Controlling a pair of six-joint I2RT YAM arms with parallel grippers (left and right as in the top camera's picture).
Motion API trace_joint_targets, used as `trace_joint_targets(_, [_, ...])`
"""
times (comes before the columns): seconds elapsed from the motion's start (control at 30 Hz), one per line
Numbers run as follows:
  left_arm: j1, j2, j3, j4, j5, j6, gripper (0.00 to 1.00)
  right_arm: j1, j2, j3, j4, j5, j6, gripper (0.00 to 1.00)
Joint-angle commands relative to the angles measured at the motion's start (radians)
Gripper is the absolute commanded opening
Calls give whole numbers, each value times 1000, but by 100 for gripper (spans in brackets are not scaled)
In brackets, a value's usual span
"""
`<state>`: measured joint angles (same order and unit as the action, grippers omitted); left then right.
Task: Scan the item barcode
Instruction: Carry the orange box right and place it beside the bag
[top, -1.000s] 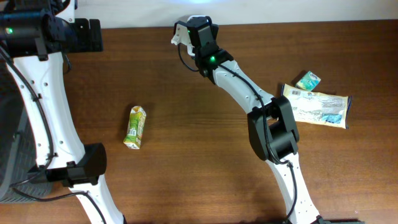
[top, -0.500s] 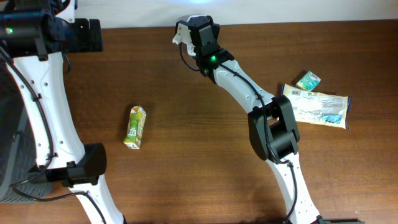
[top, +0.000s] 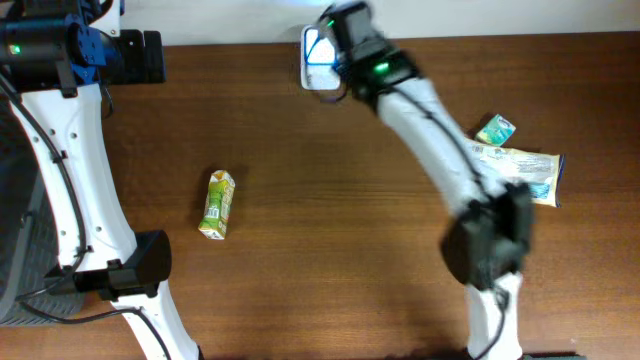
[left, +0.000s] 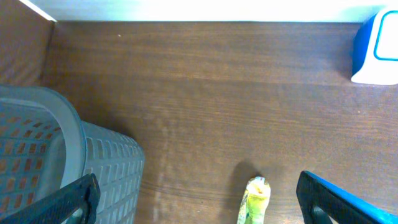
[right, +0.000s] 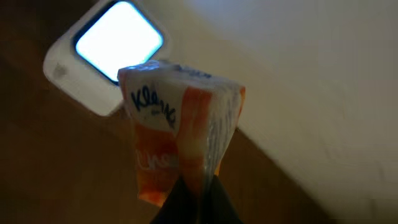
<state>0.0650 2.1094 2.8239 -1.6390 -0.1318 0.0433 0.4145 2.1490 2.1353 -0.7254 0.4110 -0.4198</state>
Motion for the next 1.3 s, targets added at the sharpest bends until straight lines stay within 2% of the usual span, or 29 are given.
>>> trace_joint_targets(0.0, [3,-11,8,-2,-4,-5,99,-75,-160,13,-171,-65,381,4])
trace_joint_targets(0.07, [3,-11,8,-2,-4,-5,99,-121,-180,13,-296,-60,404,4])
trace_joint_targets(0.13, [3,-11,8,-2,-4,-5,99,-187,-174,12,-406,-69,564,4])
trace_joint_targets(0.27, [3,-11,8,-2,-4,-5,99,-327,-115,4,-508,-202,715,4])
trace_joint_targets(0.4, [3,-11,8,-2,-4,-5,99,-460,-21,-14,-517,-361,774,4])
trace_joint_targets(0.63, [7,-11,8,-2,-4,-5,99,-574,172,-17,-481,-453,770,4])
trace_joint_targets(0.7, [7,-11,8,-2,-4,-5,99,-580,201,-17,-482,-453,768,16])
trace_joint_targets(0.73, [7,-11,8,-2,-4,-5,99,-582,209,-17,-483,-453,766,31])
trace_joint_targets(0.8, [8,-11,8,-2,-4,-5,99,-585,209,-16,-483,-453,765,49])
trace_joint_targets(0.93, [8,-11,8,-2,-4,-5,99,-590,187,4,-519,-453,765,77])
trace_joint_targets(0.97, [8,-11,8,-2,-4,-5,99,-592,175,15,-541,-453,765,91])
trace_joint_targets(1.0, [8,-11,8,-2,-4,-6,99,-592,161,32,-573,-453,765,99])
trace_joint_targets(1.13, [8,-11,8,-2,-4,-5,99,-568,129,114,-692,-505,758,99])
trace_joint_targets(1.27, [8,-11,8,-2,-4,-5,99,-484,124,163,-760,-674,686,99])
